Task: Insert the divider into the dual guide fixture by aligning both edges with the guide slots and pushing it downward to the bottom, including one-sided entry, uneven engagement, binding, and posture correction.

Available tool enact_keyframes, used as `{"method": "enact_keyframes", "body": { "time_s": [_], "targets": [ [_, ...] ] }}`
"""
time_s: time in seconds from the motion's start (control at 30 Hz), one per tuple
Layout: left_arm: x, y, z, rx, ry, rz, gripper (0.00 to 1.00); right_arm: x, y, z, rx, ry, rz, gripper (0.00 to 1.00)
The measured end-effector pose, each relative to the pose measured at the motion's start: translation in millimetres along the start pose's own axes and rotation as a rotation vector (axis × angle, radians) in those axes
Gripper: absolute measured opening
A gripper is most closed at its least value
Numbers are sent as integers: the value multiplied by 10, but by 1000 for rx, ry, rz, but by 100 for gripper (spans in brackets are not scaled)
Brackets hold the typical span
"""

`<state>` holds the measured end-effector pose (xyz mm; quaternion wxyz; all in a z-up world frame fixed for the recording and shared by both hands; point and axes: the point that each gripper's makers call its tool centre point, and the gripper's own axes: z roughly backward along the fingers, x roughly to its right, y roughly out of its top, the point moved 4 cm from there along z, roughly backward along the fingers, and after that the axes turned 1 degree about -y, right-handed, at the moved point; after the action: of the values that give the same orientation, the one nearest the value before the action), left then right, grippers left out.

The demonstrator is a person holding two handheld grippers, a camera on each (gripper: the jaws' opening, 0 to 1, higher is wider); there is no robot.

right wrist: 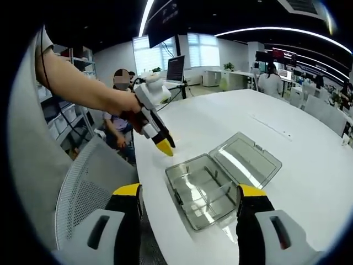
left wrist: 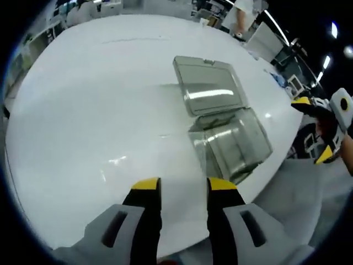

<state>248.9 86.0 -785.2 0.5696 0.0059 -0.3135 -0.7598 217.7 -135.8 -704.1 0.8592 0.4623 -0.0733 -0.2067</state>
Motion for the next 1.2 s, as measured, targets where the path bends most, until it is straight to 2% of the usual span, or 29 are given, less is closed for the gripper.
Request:
{"method": "enact_keyframes", "body": {
  "time_s": [0.2,0.53,0.9,1.2],
  "targets": [
    [109,-18,117,63,-78,36,28,20,85,0,5,29,1,66],
    [289,-28,194,133,-174,65,28,-11,186,-35,12,75,-10,66],
    [516,-23,244,219,-326,131,28,-37,282,-65,25,116,-38,66],
    [685,-30,280,278,-430,134,28,-26,354,-83,48,145,-82,65]
  ]
}}
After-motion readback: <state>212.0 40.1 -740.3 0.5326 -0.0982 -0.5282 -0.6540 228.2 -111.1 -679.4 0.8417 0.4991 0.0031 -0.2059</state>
